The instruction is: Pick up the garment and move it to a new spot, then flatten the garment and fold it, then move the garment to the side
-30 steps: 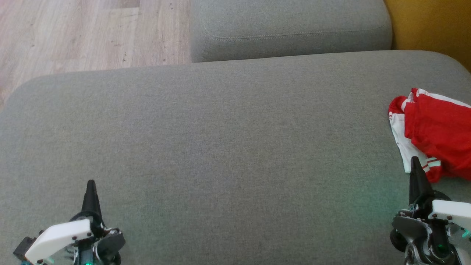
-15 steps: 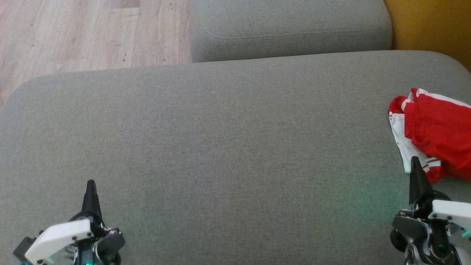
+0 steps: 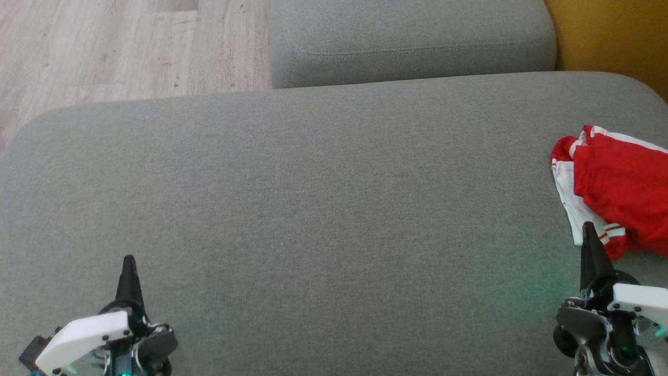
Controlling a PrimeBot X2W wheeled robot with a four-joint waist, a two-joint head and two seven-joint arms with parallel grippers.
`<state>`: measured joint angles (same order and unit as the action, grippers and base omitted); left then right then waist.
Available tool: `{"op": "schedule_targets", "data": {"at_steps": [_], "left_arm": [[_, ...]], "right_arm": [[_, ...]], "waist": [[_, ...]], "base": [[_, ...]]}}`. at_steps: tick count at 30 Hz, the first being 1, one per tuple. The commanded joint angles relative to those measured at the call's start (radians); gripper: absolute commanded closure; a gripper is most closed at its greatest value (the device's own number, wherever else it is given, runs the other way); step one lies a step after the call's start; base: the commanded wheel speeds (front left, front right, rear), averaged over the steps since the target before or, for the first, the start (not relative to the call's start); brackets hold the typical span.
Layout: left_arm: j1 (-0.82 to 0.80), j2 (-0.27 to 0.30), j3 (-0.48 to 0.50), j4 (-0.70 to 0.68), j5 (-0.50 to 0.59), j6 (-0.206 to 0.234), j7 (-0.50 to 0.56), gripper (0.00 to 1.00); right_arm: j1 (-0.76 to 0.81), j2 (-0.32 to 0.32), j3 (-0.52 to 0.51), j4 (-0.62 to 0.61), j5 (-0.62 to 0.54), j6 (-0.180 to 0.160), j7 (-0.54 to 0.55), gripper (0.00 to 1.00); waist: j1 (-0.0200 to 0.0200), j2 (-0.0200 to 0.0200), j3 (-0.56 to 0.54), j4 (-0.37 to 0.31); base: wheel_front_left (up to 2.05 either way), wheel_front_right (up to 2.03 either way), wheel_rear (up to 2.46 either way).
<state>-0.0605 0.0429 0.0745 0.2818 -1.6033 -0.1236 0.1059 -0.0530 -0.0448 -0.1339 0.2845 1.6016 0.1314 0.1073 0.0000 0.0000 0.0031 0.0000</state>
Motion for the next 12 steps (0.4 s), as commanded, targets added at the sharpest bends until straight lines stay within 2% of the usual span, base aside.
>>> {"op": "schedule_targets", "data": {"at_steps": [1, 12], "left_arm": [[-0.048, 0.007, 0.039, -0.036, -0.006, -0.007, 0.007, 1.0], [-0.048, 0.007, 0.039, -0.037, -0.006, -0.007, 0.007, 1.0]], "right_arm": [[-0.055, -0.005, 0.02, -0.04, 0.007, -0.001, 0.006, 1.0], [-0.055, -0.005, 0.02, -0.04, 0.007, -0.001, 0.006, 1.0]], "waist": [[0.0, 0.0, 0.0, 0.0], [0.0, 0.0, 0.0, 0.0]], "base": [[0.0, 0.0, 0.0], [0.0, 0.0, 0.0]]}}
